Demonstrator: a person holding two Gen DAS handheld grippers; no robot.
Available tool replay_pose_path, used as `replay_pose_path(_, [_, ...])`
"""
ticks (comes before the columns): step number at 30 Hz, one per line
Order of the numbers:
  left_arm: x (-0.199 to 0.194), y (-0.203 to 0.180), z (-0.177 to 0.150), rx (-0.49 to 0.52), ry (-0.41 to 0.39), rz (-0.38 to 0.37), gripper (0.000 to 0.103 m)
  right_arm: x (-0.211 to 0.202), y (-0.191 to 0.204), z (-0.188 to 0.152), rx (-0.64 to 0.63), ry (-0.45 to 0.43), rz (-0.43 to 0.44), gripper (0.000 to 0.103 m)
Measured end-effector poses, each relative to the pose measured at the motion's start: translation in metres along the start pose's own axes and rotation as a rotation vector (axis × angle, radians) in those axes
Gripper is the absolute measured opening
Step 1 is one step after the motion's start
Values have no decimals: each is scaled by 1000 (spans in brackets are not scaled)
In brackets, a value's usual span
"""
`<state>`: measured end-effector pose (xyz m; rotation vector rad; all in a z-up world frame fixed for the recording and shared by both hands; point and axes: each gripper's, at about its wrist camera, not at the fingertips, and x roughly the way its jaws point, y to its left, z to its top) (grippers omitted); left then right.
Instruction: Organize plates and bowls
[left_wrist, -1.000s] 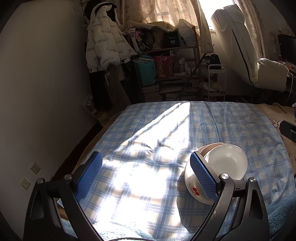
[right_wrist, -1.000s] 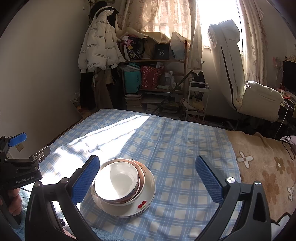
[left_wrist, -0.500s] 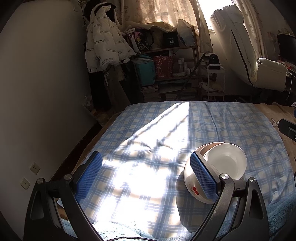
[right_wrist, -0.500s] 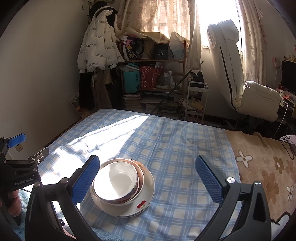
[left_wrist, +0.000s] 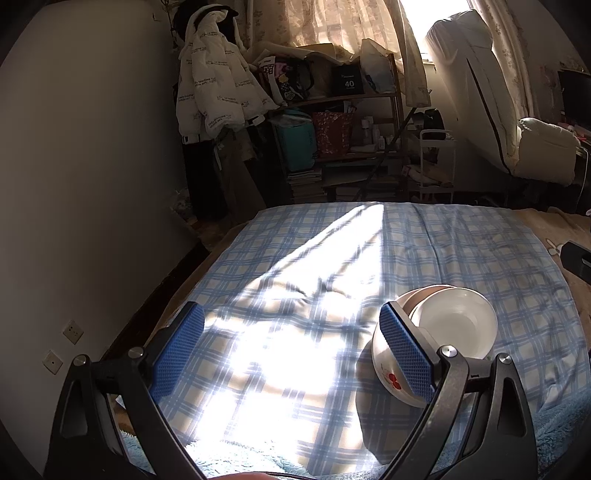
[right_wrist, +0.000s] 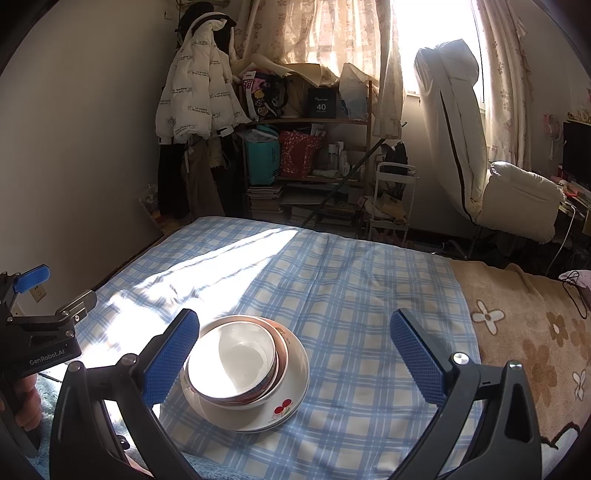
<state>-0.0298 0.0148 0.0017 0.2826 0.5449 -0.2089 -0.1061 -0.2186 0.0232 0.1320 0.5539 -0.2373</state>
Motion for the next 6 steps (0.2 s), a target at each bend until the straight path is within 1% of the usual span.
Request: replay_pose_path(6, [0,-1,0,-5,1,2,94,0,0,0,0,0,0,103])
